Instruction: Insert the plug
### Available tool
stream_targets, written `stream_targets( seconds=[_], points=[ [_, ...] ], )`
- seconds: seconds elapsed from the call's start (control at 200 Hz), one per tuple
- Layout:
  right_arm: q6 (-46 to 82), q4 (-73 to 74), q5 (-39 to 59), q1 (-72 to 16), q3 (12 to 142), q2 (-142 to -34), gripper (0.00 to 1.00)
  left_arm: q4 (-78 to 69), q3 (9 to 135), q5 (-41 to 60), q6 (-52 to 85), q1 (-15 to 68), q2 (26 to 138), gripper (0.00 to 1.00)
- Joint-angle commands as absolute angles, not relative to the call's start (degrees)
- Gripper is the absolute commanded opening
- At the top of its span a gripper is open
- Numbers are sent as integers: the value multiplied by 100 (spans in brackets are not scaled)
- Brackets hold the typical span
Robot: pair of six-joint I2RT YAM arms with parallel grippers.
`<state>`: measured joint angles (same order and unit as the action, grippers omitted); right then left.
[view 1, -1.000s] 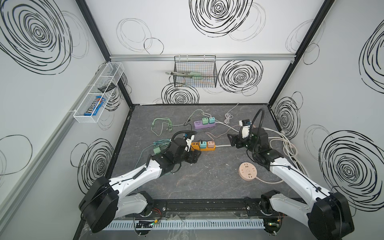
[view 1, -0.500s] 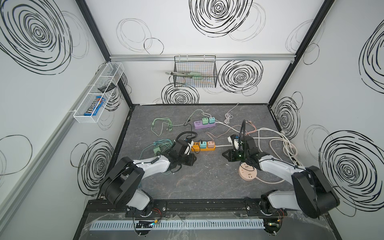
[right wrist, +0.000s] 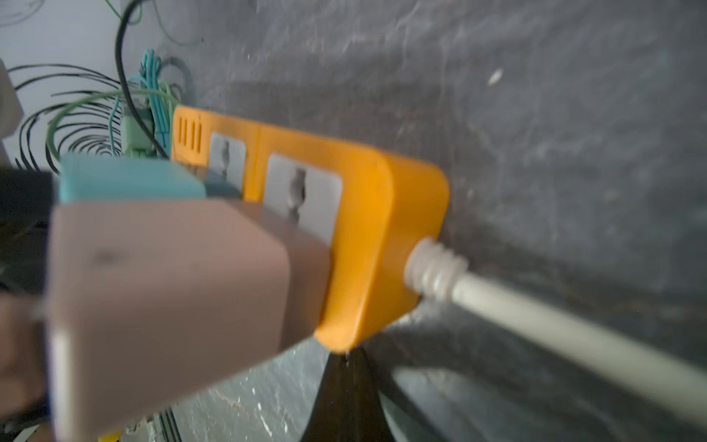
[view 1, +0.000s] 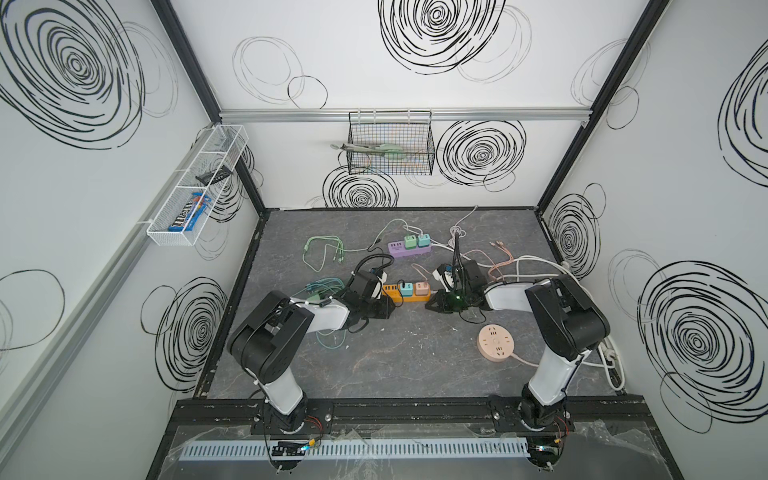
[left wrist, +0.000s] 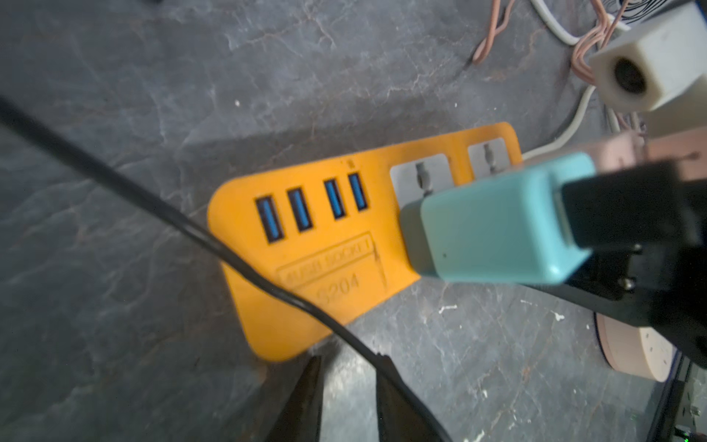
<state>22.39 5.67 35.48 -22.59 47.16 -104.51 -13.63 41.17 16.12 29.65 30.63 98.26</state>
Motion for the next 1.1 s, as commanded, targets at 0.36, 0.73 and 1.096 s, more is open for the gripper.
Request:
stream_targets(
  seconds=[0.36,0.73,1.096],
  points=[
    [2657,711,3306,-1761,6264,-11734,0,-1245,6133,1174,2286,2602,11260,31],
    [2360,-226,2861,-1729,5451,-9852,49,-835,5578,733,2245,2799,9960,57],
    [2531,-1358,1622,-1234,4277,-7553,98,-1307,4170,49,2559,2944,8372,88]
  ],
)
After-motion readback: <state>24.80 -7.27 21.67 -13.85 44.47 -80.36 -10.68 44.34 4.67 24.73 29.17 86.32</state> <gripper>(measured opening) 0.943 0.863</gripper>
